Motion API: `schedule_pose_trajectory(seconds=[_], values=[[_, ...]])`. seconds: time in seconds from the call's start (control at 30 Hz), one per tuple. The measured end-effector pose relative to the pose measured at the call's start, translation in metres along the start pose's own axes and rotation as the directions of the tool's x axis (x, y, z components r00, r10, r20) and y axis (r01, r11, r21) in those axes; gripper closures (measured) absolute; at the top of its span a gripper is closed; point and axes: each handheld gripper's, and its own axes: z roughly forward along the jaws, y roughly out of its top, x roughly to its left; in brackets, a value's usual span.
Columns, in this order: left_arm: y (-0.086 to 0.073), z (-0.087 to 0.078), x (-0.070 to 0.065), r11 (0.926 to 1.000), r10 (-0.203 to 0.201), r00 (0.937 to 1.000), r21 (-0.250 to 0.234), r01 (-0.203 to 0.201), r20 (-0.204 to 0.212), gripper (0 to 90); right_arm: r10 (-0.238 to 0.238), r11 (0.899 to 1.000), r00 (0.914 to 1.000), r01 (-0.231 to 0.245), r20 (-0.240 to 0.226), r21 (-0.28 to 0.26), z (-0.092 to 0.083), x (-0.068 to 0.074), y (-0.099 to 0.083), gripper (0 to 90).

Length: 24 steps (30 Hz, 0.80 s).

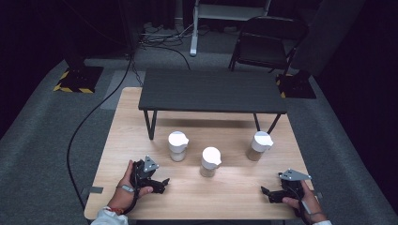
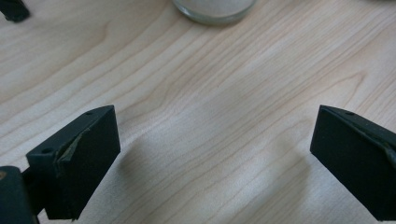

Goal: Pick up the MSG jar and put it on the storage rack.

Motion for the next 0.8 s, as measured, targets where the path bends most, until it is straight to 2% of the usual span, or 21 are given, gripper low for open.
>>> schedule_pose_trajectory(seconds=[0.2,0.43,0.6,0.8], values=[[0.000,-0.004,-0.003,0.9998,0.007,1.0000,-0.016,-0.007,-0.004,1.3,-0.006,1.000,1.0000,0.006,0.000,-0.001,0.000,0.000,0.000,0.2],[-0.002,-0.008,-0.004,0.9989,-0.006,0.9999,-0.046,0.006,-0.008,1.3,-0.006,1.000,1.0000,0.006,-0.001,-0.001,0.000,0.000,0.000,0.2],[-0.001,-0.013,-0.004,0.9961,-0.022,0.9997,-0.085,0.021,-0.012,1.3,-0.006,1.000,1.0000,0.006,0.000,-0.001,0.000,0.000,0.000,0.2],[0.004,-0.016,-0.006,0.9940,-0.022,0.9993,-0.108,0.019,-0.029,1.3,-0.006,1.000,1.0000,0.006,-0.002,0.000,0.000,-0.001,0.000,0.1]])
